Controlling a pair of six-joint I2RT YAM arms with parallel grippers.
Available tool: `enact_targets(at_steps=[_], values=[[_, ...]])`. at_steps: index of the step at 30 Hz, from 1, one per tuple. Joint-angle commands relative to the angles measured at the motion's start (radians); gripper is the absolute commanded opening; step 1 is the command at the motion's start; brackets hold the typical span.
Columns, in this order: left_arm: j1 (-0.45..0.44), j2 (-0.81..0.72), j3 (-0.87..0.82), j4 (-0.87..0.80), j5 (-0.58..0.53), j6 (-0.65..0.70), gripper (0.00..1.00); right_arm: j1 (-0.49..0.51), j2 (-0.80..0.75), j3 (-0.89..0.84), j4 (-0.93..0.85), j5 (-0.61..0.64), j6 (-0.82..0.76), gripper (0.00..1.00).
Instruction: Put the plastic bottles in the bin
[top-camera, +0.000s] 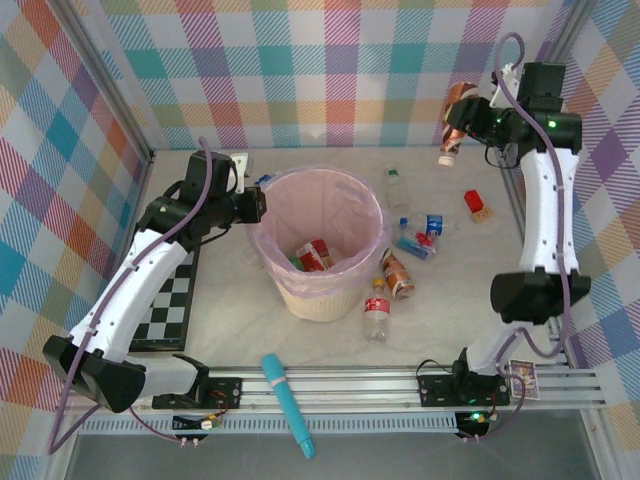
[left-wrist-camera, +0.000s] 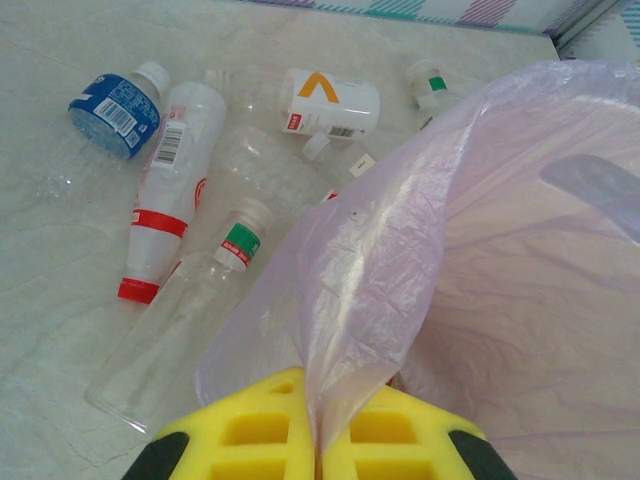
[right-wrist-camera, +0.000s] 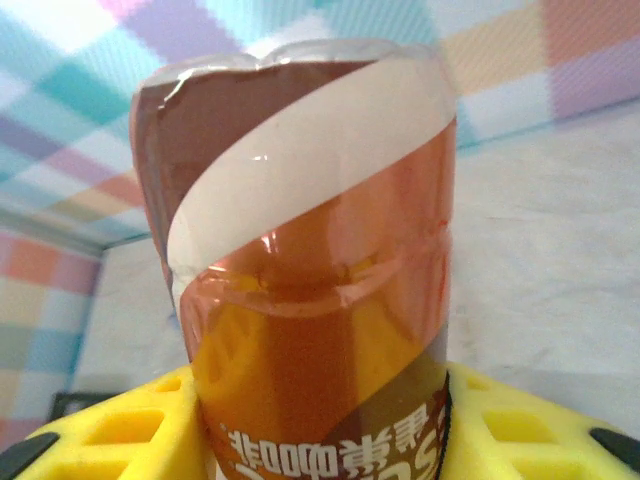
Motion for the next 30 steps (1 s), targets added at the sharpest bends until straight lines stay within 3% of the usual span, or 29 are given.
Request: enact_targets(at_steps=[1,7,14,17,19,30], values=[[-0.005,0.004,0.024,0.035,0.029,-0.008,0.00,0.099,-0.093,-0.055,0.036,-0.156,0.000,0.48],[-0.005,0.011,0.016,0.045,0.025,-0.013,0.00,0.404,-0.145,-0.111,0.035,-0.079,-0.033,0.48],[-0.005,0.004,0.015,0.056,0.015,-0.018,0.00,0.717,-0.034,-0.131,-0.039,0.159,-0.067,0.48],[-0.005,0.000,0.016,0.053,0.016,-0.015,0.00,0.821,0.031,-0.134,-0.093,0.329,-0.063,0.47],[-0.005,0.000,0.015,0.053,0.015,-0.013,0.00,0.865,0.063,-0.160,-0.107,0.395,-0.043,0.47],[-0.005,0.001,0.004,0.072,0.012,-0.014,0.00,0.911,0.148,-0.408,0.035,0.399,0.039,0.48]])
